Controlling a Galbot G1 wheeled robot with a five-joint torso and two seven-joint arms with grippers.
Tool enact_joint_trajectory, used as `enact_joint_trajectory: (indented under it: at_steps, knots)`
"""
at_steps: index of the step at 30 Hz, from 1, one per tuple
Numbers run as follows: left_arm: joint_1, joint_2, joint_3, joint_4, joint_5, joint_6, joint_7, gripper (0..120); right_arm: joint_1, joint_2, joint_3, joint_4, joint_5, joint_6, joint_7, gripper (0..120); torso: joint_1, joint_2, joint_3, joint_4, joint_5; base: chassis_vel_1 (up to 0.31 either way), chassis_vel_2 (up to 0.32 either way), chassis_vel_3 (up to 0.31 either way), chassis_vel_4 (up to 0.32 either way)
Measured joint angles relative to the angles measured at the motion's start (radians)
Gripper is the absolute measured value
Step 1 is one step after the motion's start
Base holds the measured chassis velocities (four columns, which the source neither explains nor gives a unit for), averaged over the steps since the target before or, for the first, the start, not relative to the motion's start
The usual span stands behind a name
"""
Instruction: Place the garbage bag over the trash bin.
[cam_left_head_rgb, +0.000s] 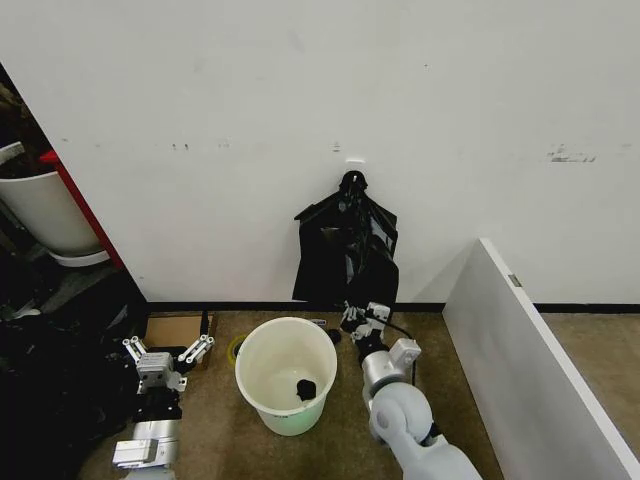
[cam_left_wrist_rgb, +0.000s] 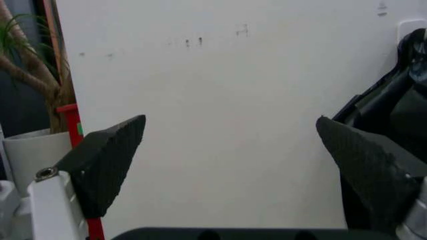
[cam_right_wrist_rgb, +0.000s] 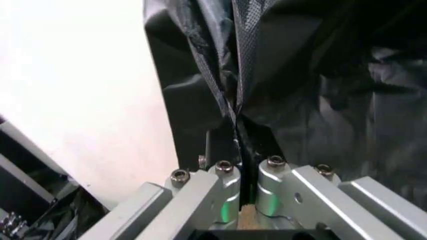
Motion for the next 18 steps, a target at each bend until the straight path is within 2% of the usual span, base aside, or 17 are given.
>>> enact_joint_trajectory:
  at_steps: [8,18]
  knots:
    - [-0.006,0.001,0.002,0.007,0.000,-0.001,0.000,100,-0.050,-0.010,-0.015,0.019,-0.105,0.061,-0.031,0,0.000,0.000,0.000,0.0000,0.0000,0.000,0.000,0.000,0.000]
    - [-0.009,0.000,0.005,0.011,0.000,-0.001,0.000,100,-0.088,-0.023,-0.023,0.020,-0.164,0.105,-0.047,0,0.000,0.000,0.000,0.0000,0.0000,0.000,0.000,0.000,0.000]
